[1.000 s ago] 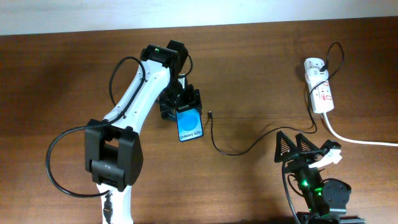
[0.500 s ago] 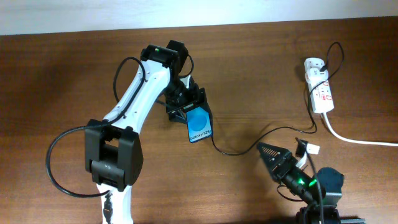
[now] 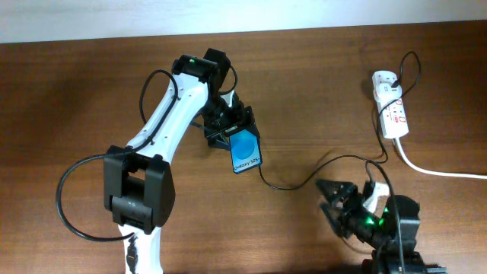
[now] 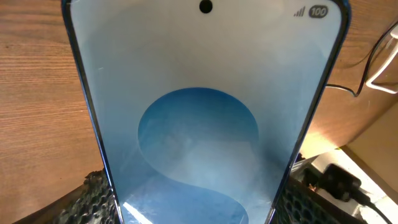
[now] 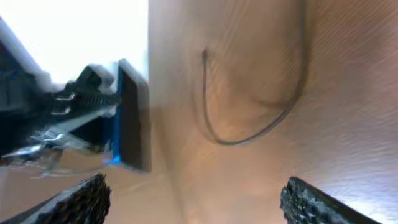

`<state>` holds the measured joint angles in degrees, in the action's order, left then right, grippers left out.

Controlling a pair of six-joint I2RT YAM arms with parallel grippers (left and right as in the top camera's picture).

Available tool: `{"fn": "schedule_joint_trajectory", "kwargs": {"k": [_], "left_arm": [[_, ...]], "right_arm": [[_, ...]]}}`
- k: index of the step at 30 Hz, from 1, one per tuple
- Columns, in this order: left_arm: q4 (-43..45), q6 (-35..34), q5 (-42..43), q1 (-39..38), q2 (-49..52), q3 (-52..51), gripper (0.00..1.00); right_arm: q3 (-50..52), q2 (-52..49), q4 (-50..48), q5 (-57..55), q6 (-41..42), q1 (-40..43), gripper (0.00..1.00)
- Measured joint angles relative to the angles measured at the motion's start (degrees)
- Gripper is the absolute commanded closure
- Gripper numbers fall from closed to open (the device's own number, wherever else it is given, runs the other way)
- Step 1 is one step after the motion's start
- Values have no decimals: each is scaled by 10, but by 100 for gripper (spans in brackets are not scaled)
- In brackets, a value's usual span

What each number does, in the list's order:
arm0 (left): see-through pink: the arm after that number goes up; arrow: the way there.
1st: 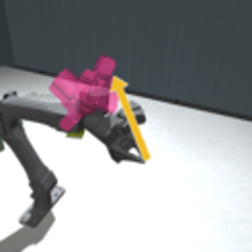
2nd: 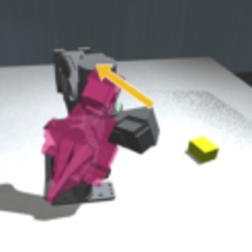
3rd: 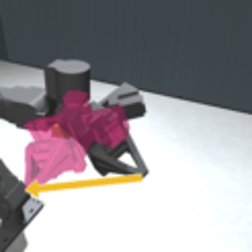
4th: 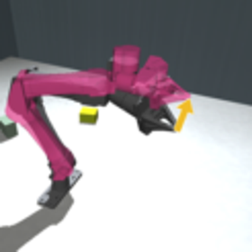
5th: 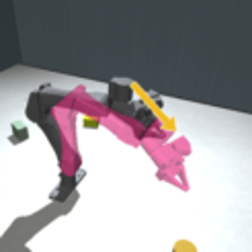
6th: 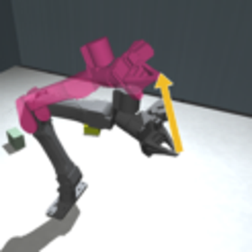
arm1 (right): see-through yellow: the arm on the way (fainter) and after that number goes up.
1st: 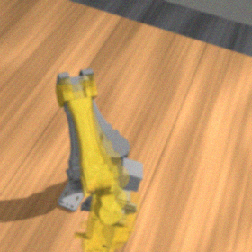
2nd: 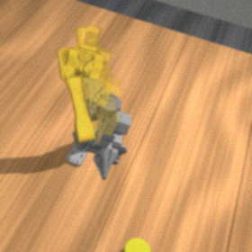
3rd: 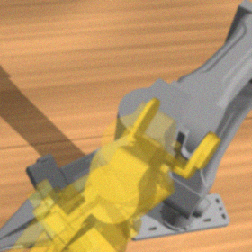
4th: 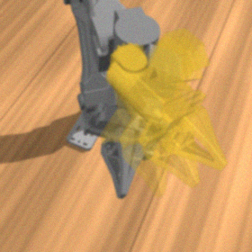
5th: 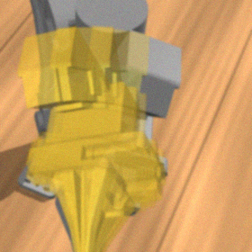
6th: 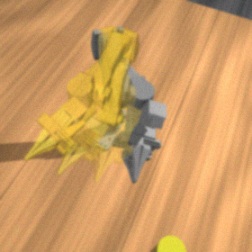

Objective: Plug charger to phone and switch on socket
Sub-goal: 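Move the right gripper from rest toward the held phone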

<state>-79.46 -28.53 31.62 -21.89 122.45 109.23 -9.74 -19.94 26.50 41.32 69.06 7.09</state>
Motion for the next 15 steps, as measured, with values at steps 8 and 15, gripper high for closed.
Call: {"fn": "schedule_joint_trajectory", "kwargs": {"k": [8,15], "left_arm": [[0,-11,1,0,0,0,59],[8,-37,7,0,0,0,59]], "right_arm": [[-280,-109,301,-180,-130,0,8],[-286,-114,306,-184,-138,0,9]]}}
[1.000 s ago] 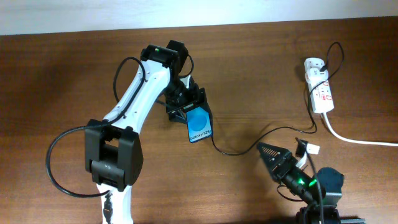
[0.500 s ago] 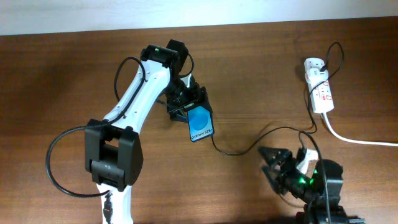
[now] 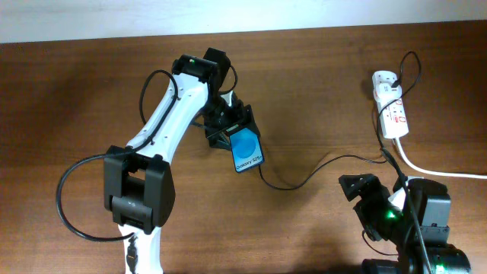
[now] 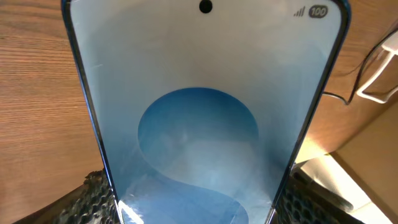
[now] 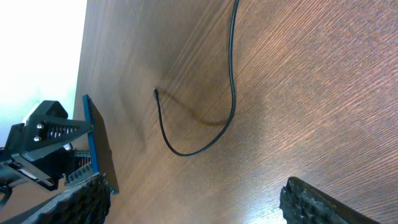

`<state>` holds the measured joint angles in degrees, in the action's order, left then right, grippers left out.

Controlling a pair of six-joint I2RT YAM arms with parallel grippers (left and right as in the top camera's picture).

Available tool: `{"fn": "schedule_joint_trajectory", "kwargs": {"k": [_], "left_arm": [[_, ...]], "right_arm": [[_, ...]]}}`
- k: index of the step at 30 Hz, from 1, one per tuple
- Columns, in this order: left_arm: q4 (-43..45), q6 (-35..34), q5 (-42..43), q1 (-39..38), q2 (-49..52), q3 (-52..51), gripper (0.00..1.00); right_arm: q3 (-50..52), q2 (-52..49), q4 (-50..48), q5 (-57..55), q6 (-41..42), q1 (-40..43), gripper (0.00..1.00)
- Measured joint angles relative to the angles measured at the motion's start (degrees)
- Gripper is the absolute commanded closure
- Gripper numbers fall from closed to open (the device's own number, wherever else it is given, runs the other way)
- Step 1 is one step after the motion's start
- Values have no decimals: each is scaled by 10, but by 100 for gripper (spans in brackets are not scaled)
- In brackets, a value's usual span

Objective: Plug charger to phone and switch on socket
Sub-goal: 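Move the right gripper from rest toward the held phone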

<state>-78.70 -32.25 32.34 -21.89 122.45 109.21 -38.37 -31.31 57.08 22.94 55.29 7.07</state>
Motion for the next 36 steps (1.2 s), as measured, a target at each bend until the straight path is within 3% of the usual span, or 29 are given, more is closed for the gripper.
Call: {"fn": "schedule_joint_trajectory", "kwargs": {"k": [9,18,21,29,36], "left_arm": [[8,-12,27,0,0,0,60],[14,-19,33,0,0,0,59],[14,-19,33,0,0,0,59],[17,-19,33,0,0,0,59],[18,-19,33,0,0,0,59]], "right_arm": [[-1,-131,-31,2,3,-19,9],[-1,-292,-102,20,28,-246,9],[-1,-313,-130,20,42,-283,9],[-1,-313,-162,20,48,-287,9],[-1,-314,-244,52,29,-287,21]]}}
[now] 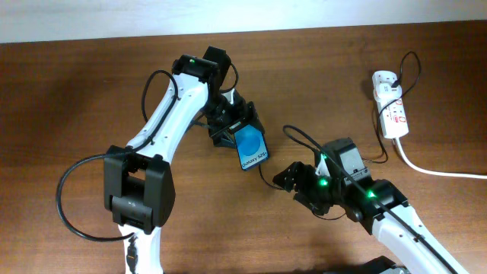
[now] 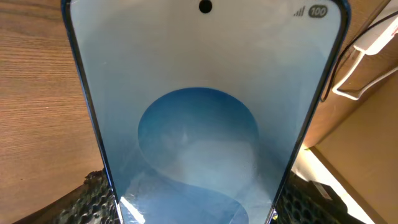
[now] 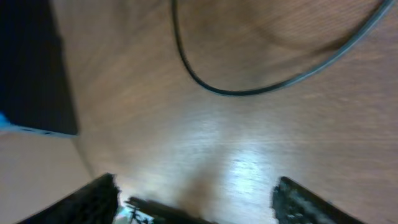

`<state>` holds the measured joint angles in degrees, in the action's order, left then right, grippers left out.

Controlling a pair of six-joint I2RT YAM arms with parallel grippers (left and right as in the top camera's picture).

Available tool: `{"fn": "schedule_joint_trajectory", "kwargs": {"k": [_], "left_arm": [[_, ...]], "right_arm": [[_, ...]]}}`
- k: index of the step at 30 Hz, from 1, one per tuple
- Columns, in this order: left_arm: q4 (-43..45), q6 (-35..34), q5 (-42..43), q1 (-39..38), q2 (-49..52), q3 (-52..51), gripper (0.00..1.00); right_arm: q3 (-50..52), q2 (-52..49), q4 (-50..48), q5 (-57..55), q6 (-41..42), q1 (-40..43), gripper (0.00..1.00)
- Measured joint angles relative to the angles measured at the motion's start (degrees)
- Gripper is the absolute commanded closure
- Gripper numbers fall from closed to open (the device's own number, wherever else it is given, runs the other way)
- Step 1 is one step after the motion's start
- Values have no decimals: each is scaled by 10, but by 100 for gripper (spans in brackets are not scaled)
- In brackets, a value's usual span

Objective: Plug charger to phone and switch on socket
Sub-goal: 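Move the right gripper from rest toward the held phone, then grasp the phone's edge with the right gripper beside the left gripper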

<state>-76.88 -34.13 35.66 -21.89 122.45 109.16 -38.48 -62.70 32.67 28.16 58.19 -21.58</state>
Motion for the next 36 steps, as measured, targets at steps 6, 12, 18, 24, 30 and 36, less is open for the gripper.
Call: {"fn": "schedule_joint_trajectory", "kwargs": {"k": [6,12,18,24,30,36], "left_arm": [[12,-22,2,0,0,0,59],[29,-69,4,0,0,0,59],[37,-93,5,0,0,0,59],[37,-97,12,0,0,0,58],[39,-97,10,1,0,-1,58],[39,-97,10,2,0,-1,59]], "right_arm": [[0,0,-92,1,-2,-1,24],[0,0,-144,-46,-2,-14,18],[0,-15,-221,-172,-2,-116,21],[-1,-122,-375,-257,-3,-152,39],[-2,-196,-439,-256,0,-153,66],[-2,-197,-452,-256,-2,-153,73]]}}
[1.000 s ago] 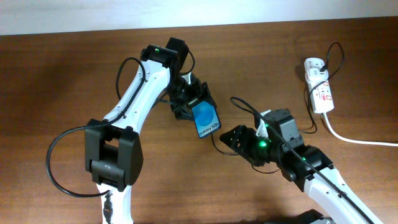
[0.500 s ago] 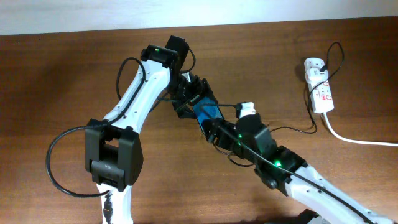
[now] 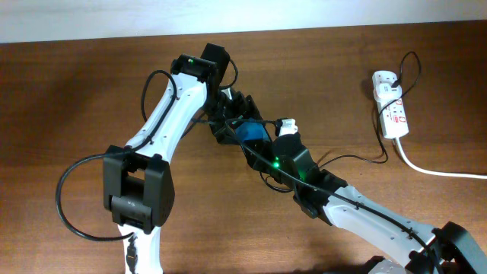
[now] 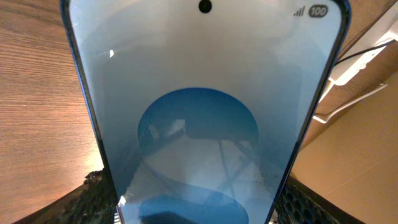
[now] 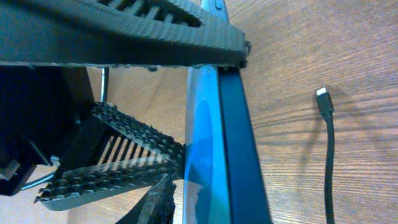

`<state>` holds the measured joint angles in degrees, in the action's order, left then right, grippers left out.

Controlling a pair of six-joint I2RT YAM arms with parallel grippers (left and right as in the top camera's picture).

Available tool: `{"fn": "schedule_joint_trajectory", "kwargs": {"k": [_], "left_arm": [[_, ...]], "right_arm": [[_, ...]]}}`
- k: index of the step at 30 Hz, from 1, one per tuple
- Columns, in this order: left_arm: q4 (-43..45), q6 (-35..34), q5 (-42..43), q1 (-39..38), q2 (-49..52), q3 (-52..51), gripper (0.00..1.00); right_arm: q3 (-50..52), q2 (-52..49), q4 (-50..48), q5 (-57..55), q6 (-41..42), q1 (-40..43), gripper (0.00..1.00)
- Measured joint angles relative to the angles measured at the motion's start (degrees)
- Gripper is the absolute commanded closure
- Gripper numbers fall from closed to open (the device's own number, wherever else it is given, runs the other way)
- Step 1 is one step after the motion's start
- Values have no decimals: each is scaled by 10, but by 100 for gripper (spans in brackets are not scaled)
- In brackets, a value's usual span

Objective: Plug charger to phone and switch on socket
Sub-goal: 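Grasp the phone's edge with the right gripper beside the left gripper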

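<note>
My left gripper (image 3: 236,125) is shut on the phone (image 3: 249,131) and holds it off the table. The lit blue and white screen (image 4: 199,112) fills the left wrist view, between the mesh fingers (image 4: 93,196). My right gripper (image 3: 262,148) has come up against the phone. In its wrist view the phone (image 5: 214,143) is edge-on, with one of my right fingers (image 5: 158,200) just beside the screen. The other right finger is hidden. The black charger cable (image 3: 358,158) lies on the table, its loose plug end (image 5: 323,99) right of the phone.
A white power strip (image 3: 389,106) lies at the back right, with the charger plugged into it and a white lead (image 3: 441,171) running off the right edge. The left arm (image 3: 171,99) crosses the table's left half. My right forearm (image 3: 358,209) stretches over the cable.
The right gripper was open below and right of the phone, over the cable. It is now up against the phone, one finger by the screen. The left gripper has shifted the phone slightly back.
My left gripper has held the phone above the table at every moment. The right gripper stood open near the front right at the two oldest moments. Then it was mid-table over the cable's loop, and now it is at the phone.
</note>
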<state>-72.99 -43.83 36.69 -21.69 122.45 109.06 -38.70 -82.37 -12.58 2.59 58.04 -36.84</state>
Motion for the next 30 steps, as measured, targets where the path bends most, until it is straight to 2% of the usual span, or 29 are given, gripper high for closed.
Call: {"fn": "schedule_joint_trajectory", "kwargs": {"k": [5,7,9,10,13,17,24,26,30], "left_arm": [[0,-2,2,0,0,0,58],[0,-2,2,0,0,0,58],[0,-2,4,1,0,0,58],[0,-2,4,1,0,0,58],[5,3,19,5,0,0,56],[4,3,19,5,0,0,47],[4,3,19,5,0,0,21],[4,3,18,6,0,0,0],[0,4,9,19,0,0,1]], "right_arm": [[0,0,-15,-7,0,0,73],[0,0,-16,-14,0,0,78],[0,0,-18,-19,1,0,92],[0,0,-17,-23,1,0,95],[2,-2,-19,-28,32,4,96],[2,-2,-19,-28,33,4,96],[2,-2,-18,-28,32,4,96],[2,-2,-16,-28,32,4,96],[1,-4,-9,-26,11,1,96]]}}
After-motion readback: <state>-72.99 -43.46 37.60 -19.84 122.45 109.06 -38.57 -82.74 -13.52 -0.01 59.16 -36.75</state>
